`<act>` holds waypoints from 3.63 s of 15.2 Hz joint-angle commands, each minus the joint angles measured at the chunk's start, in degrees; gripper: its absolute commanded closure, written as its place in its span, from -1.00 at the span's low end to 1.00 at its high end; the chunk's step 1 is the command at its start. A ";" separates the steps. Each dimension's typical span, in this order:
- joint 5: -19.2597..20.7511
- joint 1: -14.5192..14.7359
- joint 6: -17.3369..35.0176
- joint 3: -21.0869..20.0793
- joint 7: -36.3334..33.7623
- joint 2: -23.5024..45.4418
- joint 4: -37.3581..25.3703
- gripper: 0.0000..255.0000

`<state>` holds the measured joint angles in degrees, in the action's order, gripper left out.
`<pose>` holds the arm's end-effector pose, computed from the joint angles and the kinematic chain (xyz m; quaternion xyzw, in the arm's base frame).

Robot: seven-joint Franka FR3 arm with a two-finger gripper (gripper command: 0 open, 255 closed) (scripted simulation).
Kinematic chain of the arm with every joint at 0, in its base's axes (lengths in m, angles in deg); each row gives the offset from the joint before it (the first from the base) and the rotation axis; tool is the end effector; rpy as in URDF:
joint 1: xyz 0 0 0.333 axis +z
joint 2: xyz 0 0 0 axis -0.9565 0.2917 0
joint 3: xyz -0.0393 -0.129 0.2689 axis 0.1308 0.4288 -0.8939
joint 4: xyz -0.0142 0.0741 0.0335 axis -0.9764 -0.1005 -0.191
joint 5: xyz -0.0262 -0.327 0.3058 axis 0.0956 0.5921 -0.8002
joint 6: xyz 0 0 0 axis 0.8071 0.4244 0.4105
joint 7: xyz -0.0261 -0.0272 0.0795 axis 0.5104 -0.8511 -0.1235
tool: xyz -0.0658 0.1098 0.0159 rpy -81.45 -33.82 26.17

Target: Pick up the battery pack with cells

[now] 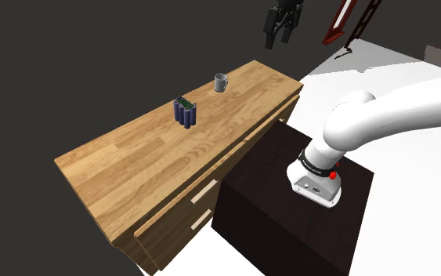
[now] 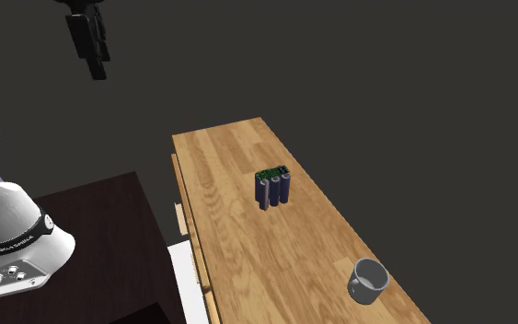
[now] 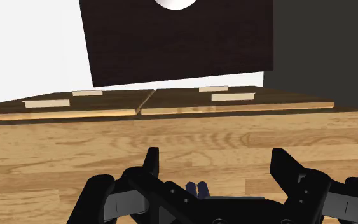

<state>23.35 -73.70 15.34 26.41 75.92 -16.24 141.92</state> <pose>0.3732 -0.0103 0.5729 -0.9981 0.0507 0.0318 0.0173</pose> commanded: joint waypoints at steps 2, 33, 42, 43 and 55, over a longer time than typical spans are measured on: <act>0.01 0.06 1.81 -0.40 -0.35 1.38 0.46 -1.00; 12.11 1.99 36.24 -6.36 -15.59 63.96 -24.94 -1.00; 15.40 4.44 33.86 -4.38 -17.58 85.92 -48.23 -1.00; 15.59 4.71 33.11 -4.14 -17.58 88.65 -51.62 -1.00; 16.12 5.20 34.99 -3.55 -18.18 96.48 -57.40 1.00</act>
<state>39.46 -68.53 50.28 22.86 57.76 80.10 84.62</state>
